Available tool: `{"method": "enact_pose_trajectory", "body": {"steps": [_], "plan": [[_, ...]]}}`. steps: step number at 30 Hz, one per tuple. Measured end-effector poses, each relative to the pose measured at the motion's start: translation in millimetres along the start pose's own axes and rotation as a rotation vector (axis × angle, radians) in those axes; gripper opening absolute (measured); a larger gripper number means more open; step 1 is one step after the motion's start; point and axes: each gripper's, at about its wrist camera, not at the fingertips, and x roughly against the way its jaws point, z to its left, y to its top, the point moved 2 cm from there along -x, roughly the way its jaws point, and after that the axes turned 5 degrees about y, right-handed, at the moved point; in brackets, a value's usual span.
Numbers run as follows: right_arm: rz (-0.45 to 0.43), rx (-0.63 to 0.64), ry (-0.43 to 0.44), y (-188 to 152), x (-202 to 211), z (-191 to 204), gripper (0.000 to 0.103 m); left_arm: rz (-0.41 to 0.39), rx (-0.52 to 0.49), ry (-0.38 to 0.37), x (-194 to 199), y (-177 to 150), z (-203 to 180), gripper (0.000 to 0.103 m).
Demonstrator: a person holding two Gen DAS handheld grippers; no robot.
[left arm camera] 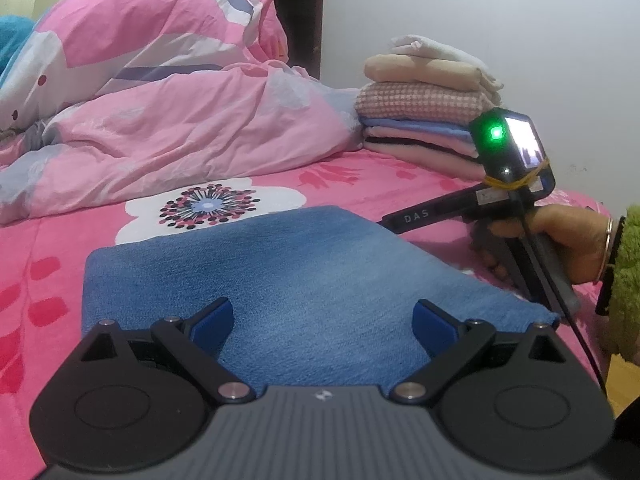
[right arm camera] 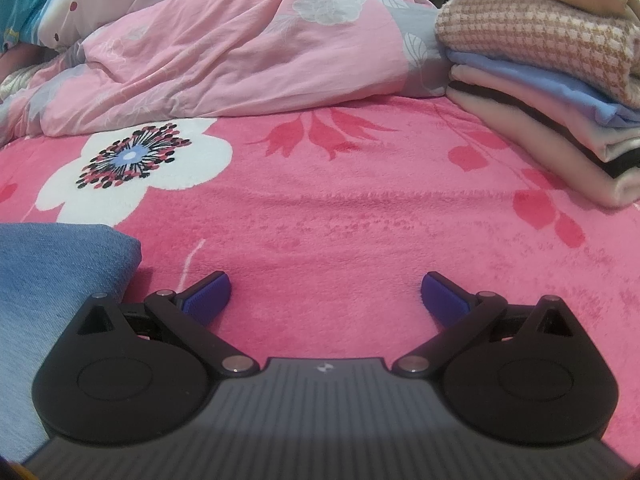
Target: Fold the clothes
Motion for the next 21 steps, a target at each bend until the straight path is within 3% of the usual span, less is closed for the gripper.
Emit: {"method": "enact_pose_trajectory", "body": {"steps": [2,5,16,19,21], "plan": [[0.002,-0.012,-0.004,0,5,-1,0.102,0.001,0.002,0.001,0,0,1,0.097],[-0.043,-0.079,-0.078,-7,30,-2,0.102,0.002,0.000,0.002,1,0,1,0.097],[-0.180,-0.126,-0.105,-86,184,31,0.099,-0.003,0.026,-0.017,6,1,4,0.097],[-0.198,-0.129,-0.084,-99,207,48,0.090,-0.009,0.041,-0.031,12,4,6,0.097],[-0.206,-0.127,-0.085,-103,213,56,0.075,-0.018,0.044,-0.037,18,6,6,0.096]]}}
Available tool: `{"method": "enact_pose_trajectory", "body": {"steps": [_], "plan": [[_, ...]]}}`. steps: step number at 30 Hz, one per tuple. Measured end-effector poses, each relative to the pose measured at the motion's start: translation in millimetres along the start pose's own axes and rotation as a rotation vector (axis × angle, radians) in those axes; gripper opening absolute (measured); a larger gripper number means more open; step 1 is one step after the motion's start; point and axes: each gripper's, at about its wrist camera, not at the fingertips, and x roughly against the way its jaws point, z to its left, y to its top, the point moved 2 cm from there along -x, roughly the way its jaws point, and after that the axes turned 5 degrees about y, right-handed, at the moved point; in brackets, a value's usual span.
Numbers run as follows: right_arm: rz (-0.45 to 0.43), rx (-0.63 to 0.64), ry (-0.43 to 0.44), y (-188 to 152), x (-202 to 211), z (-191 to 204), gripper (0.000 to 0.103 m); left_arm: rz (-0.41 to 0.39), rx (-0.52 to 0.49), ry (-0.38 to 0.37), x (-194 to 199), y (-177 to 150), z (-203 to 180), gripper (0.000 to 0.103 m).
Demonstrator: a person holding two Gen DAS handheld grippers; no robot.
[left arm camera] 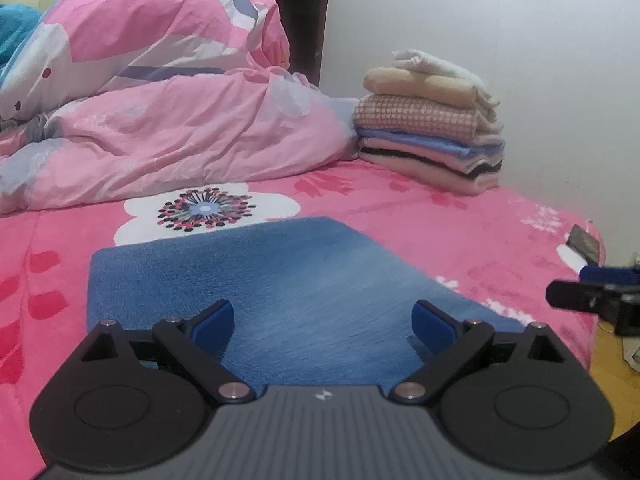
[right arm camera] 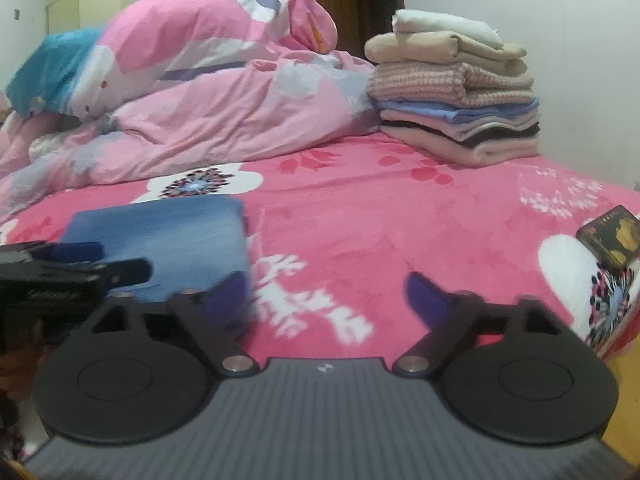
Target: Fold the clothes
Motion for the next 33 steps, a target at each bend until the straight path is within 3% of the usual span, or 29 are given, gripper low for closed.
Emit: {"method": "enact_pose_trajectory", "body": {"steps": [4,10,13,17,21,27,33], "plan": [[-0.005,0.019,-0.006,-6,6,13,0.056,-0.060,-0.003,-0.009,22,7,1,0.096],[0.005,0.006,0.064,-9,3,25,0.029,-0.123,-0.004,0.020,46,14,11,0.093],[0.012,-0.001,0.109,-9,0,31,0.018,-0.109,-0.017,0.030,48,11,17,0.083],[0.029,-0.024,0.131,-10,-5,34,0.006,-0.066,-0.035,0.034,45,0,25,0.059],[0.052,-0.041,0.127,-12,-7,32,0.002,0.005,-0.027,0.030,33,-16,35,0.040],[0.054,-0.041,0.075,-5,-4,25,0.000,-0.009,0.007,0.004,33,-24,44,0.038],[0.072,0.005,0.141,6,-18,49,0.000,-0.015,0.015,-0.010,33,-26,47,0.038]]}}
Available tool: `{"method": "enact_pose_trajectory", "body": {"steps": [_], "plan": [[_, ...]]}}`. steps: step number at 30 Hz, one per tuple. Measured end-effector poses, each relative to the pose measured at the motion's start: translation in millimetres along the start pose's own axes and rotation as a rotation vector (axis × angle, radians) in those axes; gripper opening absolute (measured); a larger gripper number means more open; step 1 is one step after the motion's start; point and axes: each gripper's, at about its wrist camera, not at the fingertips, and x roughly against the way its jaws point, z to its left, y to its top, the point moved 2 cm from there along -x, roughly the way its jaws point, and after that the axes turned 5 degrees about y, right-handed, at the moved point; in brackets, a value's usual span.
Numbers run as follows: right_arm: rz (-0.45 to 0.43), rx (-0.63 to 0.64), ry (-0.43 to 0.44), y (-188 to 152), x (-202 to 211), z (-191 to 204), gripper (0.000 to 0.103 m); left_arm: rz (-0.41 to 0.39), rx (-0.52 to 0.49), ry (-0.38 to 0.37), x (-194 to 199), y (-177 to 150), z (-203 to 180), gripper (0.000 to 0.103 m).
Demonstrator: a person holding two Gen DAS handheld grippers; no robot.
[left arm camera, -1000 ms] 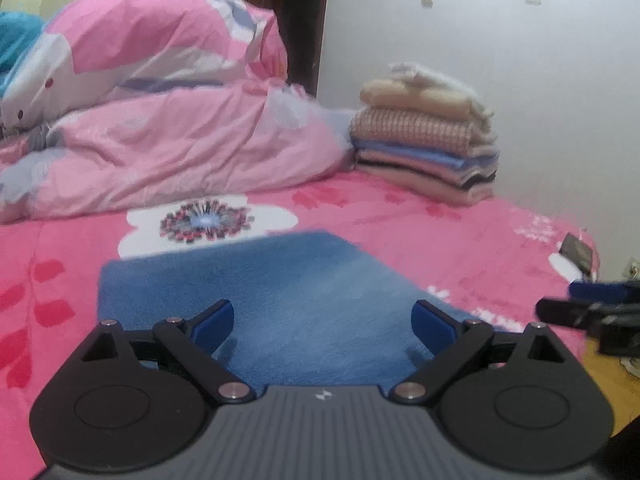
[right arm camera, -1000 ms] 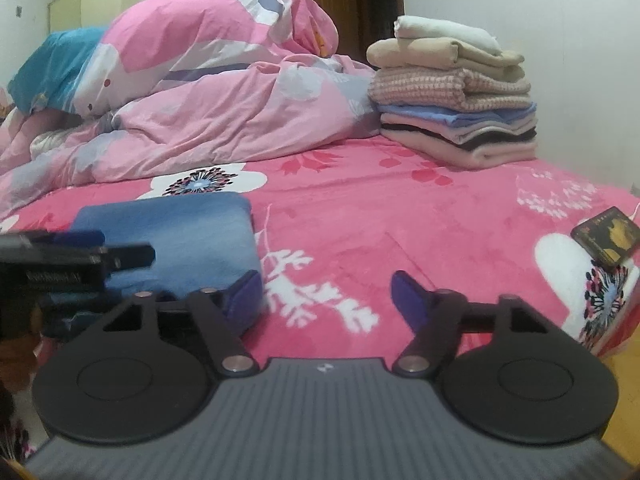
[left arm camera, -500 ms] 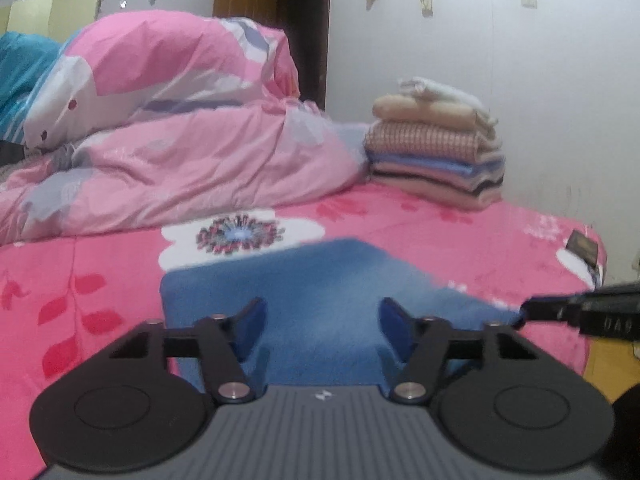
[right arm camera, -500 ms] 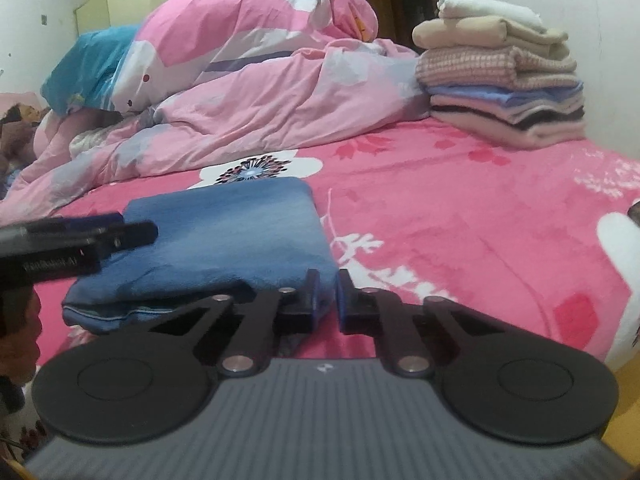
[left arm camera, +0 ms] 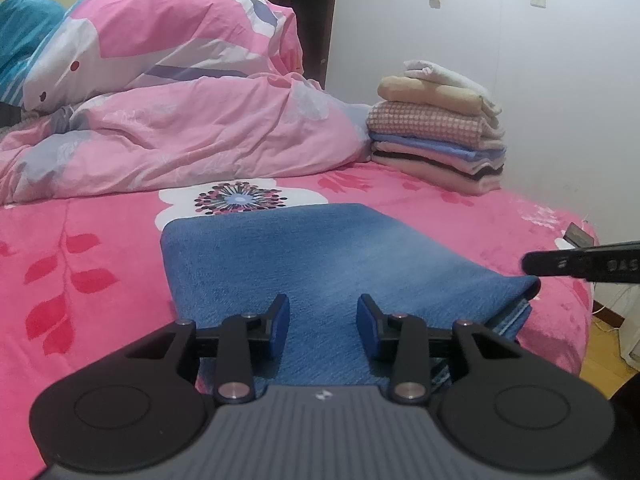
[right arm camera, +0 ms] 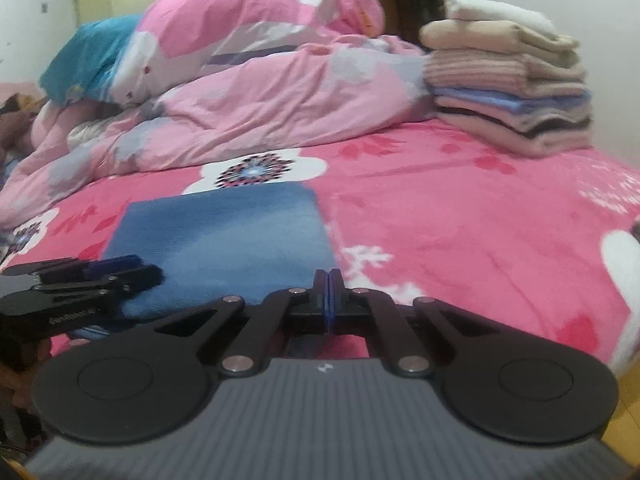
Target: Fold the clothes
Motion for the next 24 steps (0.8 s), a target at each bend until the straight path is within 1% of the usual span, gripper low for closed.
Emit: {"method": "enact_pose_trajectory", "body": {"steps": [2,4,5,9,11,16,22,24], "plan": [[0.034,0.003,0.015,-2,-12,5,0.000,-0.002,0.004,-0.004,0,-1,2,0.038],[0.098,0.000,0.017,-10,-27,3,0.000,-0.002,0.008,-0.011,1,-2,3,0.038],[0.109,-0.005,0.019,-13,-32,2,0.000,-0.003,0.009,-0.013,0,-2,4,0.038],[0.130,0.065,-0.021,-12,-33,14,0.000,-0.003,0.017,-0.023,2,-1,5,0.038],[0.133,0.102,-0.041,-13,-34,19,0.000,-0.004,0.032,-0.040,7,1,8,0.038],[0.129,0.070,-0.037,-14,-33,15,0.000,0.014,-0.010,-0.037,17,-5,10,0.038],[0.122,0.053,-0.045,-12,-33,17,0.000,0.027,-0.024,-0.039,19,-6,11,0.038],[0.097,0.058,-0.051,-6,-24,21,0.000,0.029,-0.031,-0.037,19,-7,11,0.038]]}}
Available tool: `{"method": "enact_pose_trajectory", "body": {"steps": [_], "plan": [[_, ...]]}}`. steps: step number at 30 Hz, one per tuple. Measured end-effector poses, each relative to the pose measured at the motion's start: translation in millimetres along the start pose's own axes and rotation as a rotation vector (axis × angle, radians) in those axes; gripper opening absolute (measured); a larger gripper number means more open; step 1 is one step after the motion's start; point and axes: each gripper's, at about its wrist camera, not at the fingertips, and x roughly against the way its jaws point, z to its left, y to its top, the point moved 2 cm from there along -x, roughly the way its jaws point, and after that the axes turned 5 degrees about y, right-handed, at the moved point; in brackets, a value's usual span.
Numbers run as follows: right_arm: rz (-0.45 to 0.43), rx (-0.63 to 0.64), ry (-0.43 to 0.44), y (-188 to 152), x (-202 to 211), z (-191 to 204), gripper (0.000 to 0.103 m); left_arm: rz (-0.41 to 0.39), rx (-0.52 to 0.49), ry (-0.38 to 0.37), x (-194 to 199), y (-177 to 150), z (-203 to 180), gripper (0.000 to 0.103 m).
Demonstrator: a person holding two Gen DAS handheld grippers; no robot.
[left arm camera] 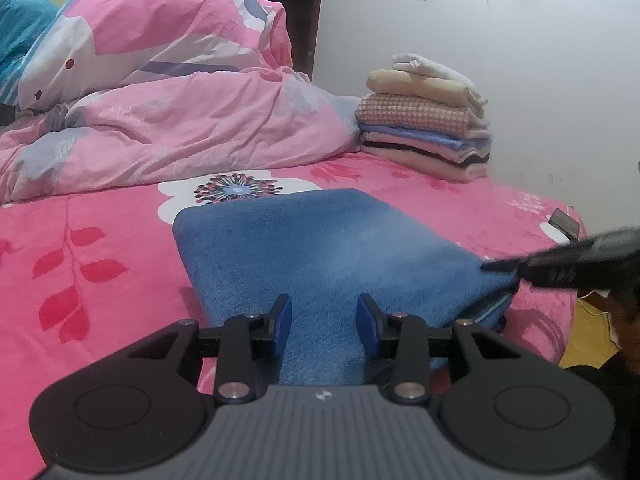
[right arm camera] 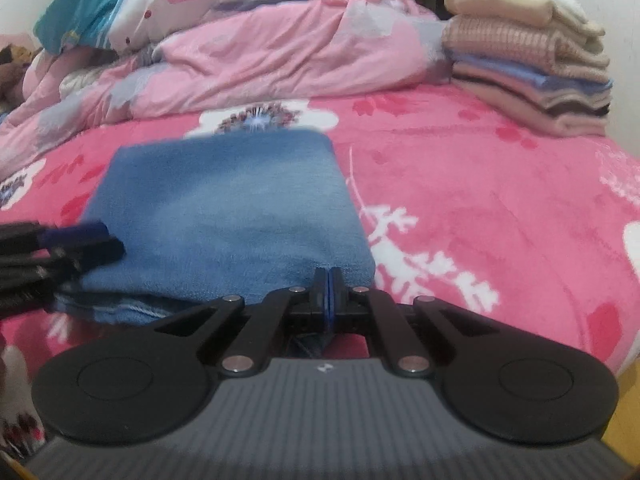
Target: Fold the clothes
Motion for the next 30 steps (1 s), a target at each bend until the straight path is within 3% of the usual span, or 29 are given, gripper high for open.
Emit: {"method": "enact_pose_trajectory", "body": {"steps": [4,8,17,24,30], "plan": [[-0.080,0.006,0.052,12,23,13,0.000,0.007,0.009,-0.005,-1,0,2,0.038],[0.009,0.020,0.057,-1,5,18,0.000,0.009,0.005,0.001,0,0,0,0.038],[0.006,-0.014,0.074,-13,-1,14,0.000,-0.049,-0.002,0.021,20,21,1,0.038],[-0.011,-0.025,0.082,-17,-1,13,0.000,0.031,-0.049,0.070,-7,8,-7,0.039],[-0.015,-0.012,0.079,-18,0,15,0.000,0.038,-0.051,0.079,-6,8,-8,0.039]]}}
